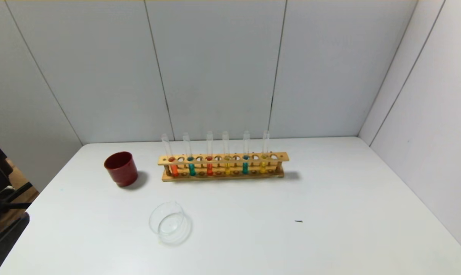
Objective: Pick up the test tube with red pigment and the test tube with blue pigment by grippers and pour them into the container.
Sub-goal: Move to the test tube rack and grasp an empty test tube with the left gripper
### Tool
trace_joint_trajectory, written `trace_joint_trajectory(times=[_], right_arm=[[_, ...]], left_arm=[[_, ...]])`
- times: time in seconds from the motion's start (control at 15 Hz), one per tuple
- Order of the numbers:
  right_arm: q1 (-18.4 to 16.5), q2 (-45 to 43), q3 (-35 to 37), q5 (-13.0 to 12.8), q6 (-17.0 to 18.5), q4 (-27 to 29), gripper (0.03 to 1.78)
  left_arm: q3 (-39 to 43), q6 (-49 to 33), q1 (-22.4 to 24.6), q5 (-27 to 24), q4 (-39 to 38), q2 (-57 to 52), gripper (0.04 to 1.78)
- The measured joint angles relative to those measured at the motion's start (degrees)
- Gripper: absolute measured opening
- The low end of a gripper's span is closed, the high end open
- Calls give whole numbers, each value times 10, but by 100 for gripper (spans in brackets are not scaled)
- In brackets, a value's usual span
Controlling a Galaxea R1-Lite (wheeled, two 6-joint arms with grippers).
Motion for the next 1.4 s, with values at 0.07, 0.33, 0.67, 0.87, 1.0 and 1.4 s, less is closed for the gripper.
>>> trace_joint_trajectory(times=[0.07,0.33,0.67,0.87,1.0,1.4], right_arm=[[0,0,0,0,0,0,171],[0,0,0,0,0,0,171],[0,0,0,0,0,0,171],[0,0,0,0,0,0,171],[0,0,0,0,0,0,171],[0,0,0,0,0,0,171]], left_arm=[[-2,-1,0,0,-38,41,174],[-15,-31,-33,-4,-144,181,174],[-30,-65,-81,-3,-255,321,174],[-33,-91,-113,1,-316,393,174],[-34,-92,-123,8,-365,446,174],[-39,-88,-153,39,-553,629,174]])
